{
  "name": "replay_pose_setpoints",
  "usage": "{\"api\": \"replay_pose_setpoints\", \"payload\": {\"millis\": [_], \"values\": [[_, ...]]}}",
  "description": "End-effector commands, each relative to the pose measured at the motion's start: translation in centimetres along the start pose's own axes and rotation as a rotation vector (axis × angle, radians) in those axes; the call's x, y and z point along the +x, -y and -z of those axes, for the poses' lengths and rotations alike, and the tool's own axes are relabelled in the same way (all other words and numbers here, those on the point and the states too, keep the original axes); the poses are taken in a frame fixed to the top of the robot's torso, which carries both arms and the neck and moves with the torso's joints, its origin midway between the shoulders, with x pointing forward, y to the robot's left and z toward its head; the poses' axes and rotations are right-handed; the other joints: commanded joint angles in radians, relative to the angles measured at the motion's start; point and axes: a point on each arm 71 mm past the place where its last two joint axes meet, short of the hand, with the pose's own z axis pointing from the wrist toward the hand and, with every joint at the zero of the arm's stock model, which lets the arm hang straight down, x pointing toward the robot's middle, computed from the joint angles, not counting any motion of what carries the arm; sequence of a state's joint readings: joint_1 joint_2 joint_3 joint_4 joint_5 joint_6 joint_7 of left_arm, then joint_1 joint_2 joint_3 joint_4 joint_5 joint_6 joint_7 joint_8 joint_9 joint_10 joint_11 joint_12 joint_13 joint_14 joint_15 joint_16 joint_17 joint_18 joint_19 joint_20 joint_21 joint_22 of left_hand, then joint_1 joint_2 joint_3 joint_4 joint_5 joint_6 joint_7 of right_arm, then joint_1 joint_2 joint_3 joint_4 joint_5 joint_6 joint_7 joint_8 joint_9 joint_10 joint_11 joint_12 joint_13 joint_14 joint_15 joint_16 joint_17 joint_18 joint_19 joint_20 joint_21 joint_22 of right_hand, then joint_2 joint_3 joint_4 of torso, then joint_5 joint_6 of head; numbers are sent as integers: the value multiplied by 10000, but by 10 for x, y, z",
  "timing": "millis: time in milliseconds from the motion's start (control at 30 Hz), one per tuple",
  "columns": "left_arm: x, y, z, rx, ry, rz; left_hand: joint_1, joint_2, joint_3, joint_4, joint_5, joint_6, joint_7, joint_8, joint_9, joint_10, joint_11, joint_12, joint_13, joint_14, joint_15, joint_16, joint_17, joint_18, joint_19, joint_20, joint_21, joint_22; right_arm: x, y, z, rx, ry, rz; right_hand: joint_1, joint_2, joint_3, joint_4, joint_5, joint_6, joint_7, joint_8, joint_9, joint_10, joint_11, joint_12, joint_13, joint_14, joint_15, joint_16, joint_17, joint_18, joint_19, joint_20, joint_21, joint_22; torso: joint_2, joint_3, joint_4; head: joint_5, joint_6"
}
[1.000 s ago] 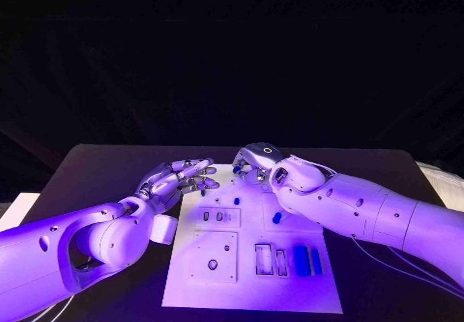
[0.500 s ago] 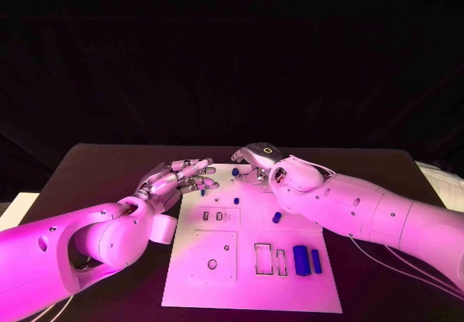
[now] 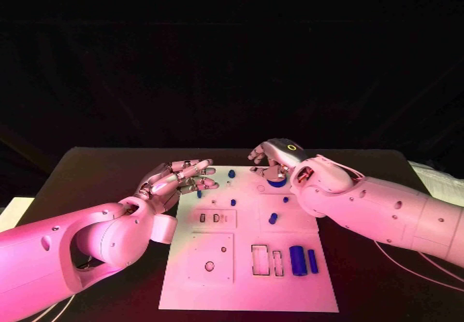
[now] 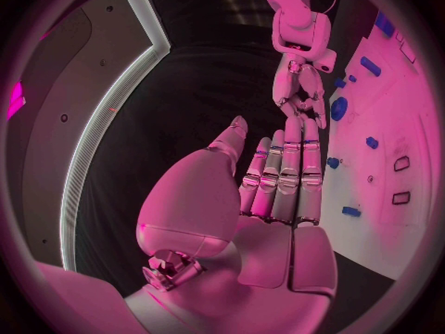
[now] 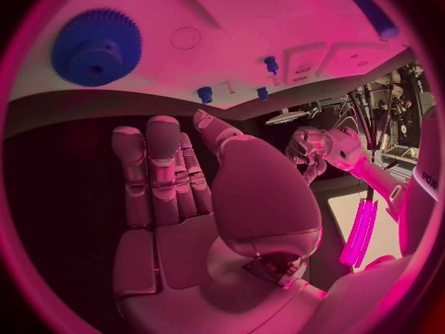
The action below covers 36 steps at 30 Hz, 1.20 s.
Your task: Assemble the parts on the task board
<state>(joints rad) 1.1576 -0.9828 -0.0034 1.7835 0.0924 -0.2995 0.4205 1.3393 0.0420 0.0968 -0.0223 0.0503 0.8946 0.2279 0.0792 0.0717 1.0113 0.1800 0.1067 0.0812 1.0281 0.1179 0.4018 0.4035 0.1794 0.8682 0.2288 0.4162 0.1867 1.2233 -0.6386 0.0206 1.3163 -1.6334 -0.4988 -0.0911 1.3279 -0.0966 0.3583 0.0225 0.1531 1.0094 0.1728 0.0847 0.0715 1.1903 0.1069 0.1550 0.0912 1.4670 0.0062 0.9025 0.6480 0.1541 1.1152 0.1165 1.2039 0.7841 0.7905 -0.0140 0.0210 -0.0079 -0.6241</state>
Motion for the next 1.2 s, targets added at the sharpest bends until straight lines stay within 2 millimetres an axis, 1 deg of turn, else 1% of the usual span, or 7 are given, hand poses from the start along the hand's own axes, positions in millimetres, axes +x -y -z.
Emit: {"api": "replay_pose_setpoints", "payload": {"millis": [33,100,167,300,567,967,1200], "values": [[2,1,-1,41,-211,130,4,132,22,-56,16,-62,138,-59,-9,-78,2,-23,-12,-72,19,-52,0,5,-56,-13,-49,-14,-10,15,13,945,-100,-916,-191,-270,-97,18,-61,-60,-240,-124,-31,1605,-509,720,423,256,-250,811,949,-246,476,-144,422,777,-84,19,-121,63,8],[2,0,-1,35,-206,134,4,132,22,-56,16,-62,138,-59,-9,-78,2,-23,-12,-72,19,-52,0,5,-56,-13,-49,-14,-14,22,21,1156,-430,-666,-317,-460,-347,103,-73,-103,-410,-179,-37,2322,-684,1513,1102,515,-446,2283,2765,-428,1068,-369,967,1770,-109,17,-155,58,10],[2,0,-2,33,-209,139,4,132,22,-56,16,-62,138,-59,-9,-78,2,-23,-12,-72,19,-52,0,5,-56,-13,-49,-14,-17,26,26,1290,-677,-406,-421,-576,-651,238,-94,-215,-471,-192,-42,2637,-752,2911,2485,661,-478,3551,4410,-540,1405,-425,1297,2369,-120,21,-178,51,29],[1,0,-2,26,-204,141,4,132,22,-56,16,-62,138,-59,-9,-78,2,-23,-12,-72,19,-52,0,5,-56,-13,-49,-14,-17,35,34,1679,-1351,-10,-272,-528,-1296,784,-111,-407,-417,-172,-29,1938,-674,6611,6685,563,-389,4652,5783,-597,1541,-375,1555,2782,-137,38,-198,92,16],[2,-1,-3,14,-220,151,4,132,22,-56,16,-62,138,-59,-9,-78,2,-23,-12,-72,19,-52,0,5,-56,-13,-49,-14,-11,47,32,2214,-2085,280,32,-529,-1921,1540,-84,-690,-273,-186,-36,1589,-536,8303,8840,564,-260,5124,6431,-618,1596,-254,1697,3037,-129,14,-182,33,69],[2,-1,-3,11,-233,157,-1,139,26,-57,17,-59,135,-57,-6,-74,0,-16,-11,-72,19,-53,1,7,-58,-11,-50,-15,3,46,23,2309,-2650,395,101,-461,-1982,1715,-66,-645,-269,-150,-20,1591,-525,8530,9160,580,-247,5221,6583,-622,1603,-235,1720,3082,-121,13,-195,9,-4],[3,-1,-4,7,-260,168,-1,139,26,-57,17,-59,135,-57,-6,-74,0,-16,-11,-72,19,-53,1,7,-58,-11,-50,-15,8,45,17,2314,-2686,404,118,-370,-1981,1797,-54,-585,-274,-124,-11,1616,-526,8685,9358,587,-245,5263,6647,-622,1602,-231,1730,3097,-119,26,-151,3,-37]]}}
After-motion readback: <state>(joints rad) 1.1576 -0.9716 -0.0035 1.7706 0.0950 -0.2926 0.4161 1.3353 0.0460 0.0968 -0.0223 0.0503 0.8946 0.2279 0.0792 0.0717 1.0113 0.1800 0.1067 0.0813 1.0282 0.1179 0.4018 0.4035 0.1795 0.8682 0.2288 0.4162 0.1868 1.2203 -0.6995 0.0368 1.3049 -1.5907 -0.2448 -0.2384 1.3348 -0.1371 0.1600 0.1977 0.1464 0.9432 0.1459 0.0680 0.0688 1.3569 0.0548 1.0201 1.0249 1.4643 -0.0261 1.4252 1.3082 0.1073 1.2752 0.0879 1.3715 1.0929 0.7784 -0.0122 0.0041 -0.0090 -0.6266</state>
